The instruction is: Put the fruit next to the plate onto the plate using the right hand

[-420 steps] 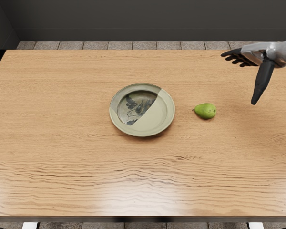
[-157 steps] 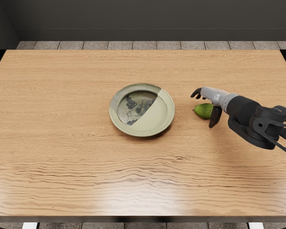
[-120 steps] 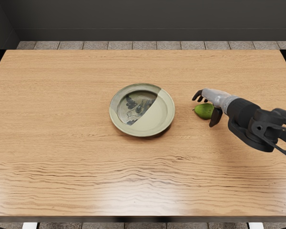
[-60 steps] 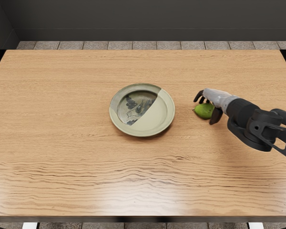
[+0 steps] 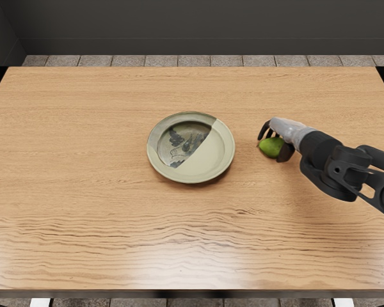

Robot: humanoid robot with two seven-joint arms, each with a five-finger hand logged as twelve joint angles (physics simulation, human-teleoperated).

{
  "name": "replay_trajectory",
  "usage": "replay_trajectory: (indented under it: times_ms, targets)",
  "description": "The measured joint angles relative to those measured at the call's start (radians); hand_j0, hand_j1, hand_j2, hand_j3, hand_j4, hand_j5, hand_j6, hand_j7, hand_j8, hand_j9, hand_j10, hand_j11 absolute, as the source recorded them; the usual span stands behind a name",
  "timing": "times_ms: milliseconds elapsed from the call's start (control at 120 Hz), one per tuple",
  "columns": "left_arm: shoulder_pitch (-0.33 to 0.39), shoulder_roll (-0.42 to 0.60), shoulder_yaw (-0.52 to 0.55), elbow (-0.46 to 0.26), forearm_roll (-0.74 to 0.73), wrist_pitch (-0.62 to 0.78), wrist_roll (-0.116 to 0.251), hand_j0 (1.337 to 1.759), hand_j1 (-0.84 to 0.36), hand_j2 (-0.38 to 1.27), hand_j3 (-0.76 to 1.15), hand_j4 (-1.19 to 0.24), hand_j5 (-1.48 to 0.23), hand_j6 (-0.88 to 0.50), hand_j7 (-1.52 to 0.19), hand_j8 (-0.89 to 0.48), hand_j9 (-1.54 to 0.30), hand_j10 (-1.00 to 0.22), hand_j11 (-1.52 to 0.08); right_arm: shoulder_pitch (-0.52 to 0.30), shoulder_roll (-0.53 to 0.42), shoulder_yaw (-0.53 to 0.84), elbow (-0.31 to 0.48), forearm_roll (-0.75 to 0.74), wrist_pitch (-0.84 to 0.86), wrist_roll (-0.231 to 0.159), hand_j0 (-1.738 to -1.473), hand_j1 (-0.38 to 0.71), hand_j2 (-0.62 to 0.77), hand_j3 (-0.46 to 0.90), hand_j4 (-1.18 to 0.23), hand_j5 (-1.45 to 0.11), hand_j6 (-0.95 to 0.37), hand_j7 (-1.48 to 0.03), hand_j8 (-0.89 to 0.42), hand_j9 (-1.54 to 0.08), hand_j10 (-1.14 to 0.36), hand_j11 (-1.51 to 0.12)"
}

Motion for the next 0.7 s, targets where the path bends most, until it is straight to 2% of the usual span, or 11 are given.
replay_trajectory:
  times_ms: [125,258,350,608,700]
  targets:
    - [0.000,0.000,0.000,0.000,0.000,0.000,0.000,1.658,0.33,0.00,0.00,-0.02,-0.02,-0.02,-0.02,-0.02,-0.02,-0.02,-0.02,0.001,0.008,0.000,-0.011,0.000,0.000,0.000,-1.649,0.19,-0.04,0.00,-0.53,-0.67,-0.43,-0.68,-0.46,-0.68,-0.54,-0.67]
    - [0.000,0.000,0.000,0.000,0.000,0.000,0.000,1.658,0.33,0.00,0.00,-0.02,-0.02,-0.02,-0.02,-0.02,-0.02,-0.02,-0.02,0.003,0.010,0.000,-0.014,0.006,0.000,0.000,-1.650,0.23,0.09,0.00,-0.51,-0.78,-0.40,-0.78,-0.43,-0.78,-0.61,-0.78]
    - [0.000,0.000,0.000,0.000,0.000,0.000,0.000,1.658,0.33,0.00,0.00,-0.02,-0.02,-0.02,-0.02,-0.02,-0.02,-0.02,-0.02,0.005,0.007,0.004,-0.015,0.011,0.001,0.001,-1.652,0.24,0.20,0.00,-0.55,-0.83,-0.42,-0.83,-0.44,-0.84,-0.63,-0.83]
    - [0.000,0.000,0.000,0.000,0.000,0.000,0.000,1.658,0.33,0.00,0.00,-0.02,-0.02,-0.02,-0.02,-0.02,-0.02,-0.02,-0.02,0.031,0.004,0.024,-0.014,0.022,-0.002,0.001,-1.653,0.24,0.21,0.00,-0.56,-0.93,-0.40,-0.90,-0.39,-0.91,-0.59,-0.91]
    - [0.000,0.000,0.000,0.000,0.000,0.000,0.000,1.658,0.33,0.00,0.00,-0.02,-0.02,-0.02,-0.02,-0.02,-0.02,-0.02,-0.02,0.044,0.003,0.031,0.015,0.024,0.001,0.001,-1.654,0.24,0.21,0.00,-0.57,-0.94,-0.39,-0.91,-0.39,-0.93,-0.58,-0.93]
